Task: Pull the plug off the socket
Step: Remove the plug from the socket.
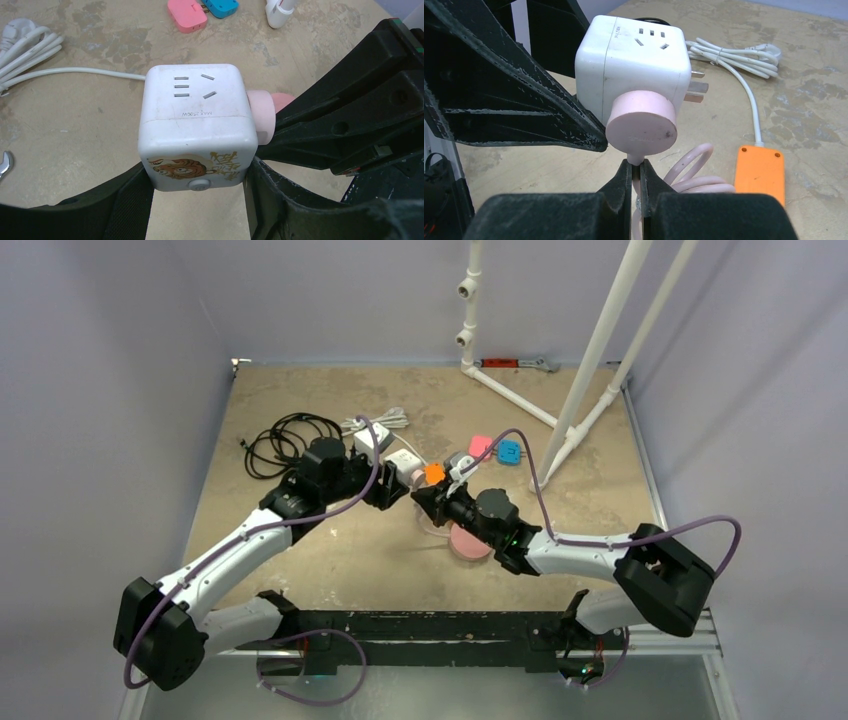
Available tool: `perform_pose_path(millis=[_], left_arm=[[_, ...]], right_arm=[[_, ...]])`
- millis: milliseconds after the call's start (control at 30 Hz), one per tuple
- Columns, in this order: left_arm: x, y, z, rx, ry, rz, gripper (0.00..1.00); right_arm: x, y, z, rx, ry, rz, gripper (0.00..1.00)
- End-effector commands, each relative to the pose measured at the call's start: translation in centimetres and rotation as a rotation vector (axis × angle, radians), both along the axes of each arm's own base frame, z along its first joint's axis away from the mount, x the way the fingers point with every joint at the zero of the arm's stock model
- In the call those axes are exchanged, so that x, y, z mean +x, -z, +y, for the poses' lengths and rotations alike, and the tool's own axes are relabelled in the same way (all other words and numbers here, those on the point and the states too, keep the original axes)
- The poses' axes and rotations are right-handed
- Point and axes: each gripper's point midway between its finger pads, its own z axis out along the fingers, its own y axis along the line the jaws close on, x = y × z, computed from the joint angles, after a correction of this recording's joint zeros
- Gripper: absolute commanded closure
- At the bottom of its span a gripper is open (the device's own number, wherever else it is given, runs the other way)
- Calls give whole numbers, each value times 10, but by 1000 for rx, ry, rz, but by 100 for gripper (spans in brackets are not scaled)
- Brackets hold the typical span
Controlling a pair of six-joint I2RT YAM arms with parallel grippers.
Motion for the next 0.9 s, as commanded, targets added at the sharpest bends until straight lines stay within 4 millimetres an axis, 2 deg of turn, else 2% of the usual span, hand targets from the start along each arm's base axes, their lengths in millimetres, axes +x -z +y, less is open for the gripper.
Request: perform_pose_path(millis=[0, 67, 233, 433, 700, 867], left_arm=[[-51, -66, -41, -227, 315, -85, 100], [-44, -66, -37, -205, 269, -98, 100], [-19, -44, -18, -96, 97, -80, 100], [17, -18, 18, 68, -171, -64, 100], [33, -4, 46, 171, -340, -51, 100], [31, -6, 42, 155, -320, -50, 100]], right_arm=[[23, 7, -14, -36, 110, 11, 100], [21, 4, -15, -22, 104, 3, 100], [13, -9, -19, 14, 85, -26, 100], [5, -32, -31, 52, 82, -91, 100], [-9, -54, -38, 95, 45, -142, 100], [-9, -53, -38, 86, 46, -144, 100]])
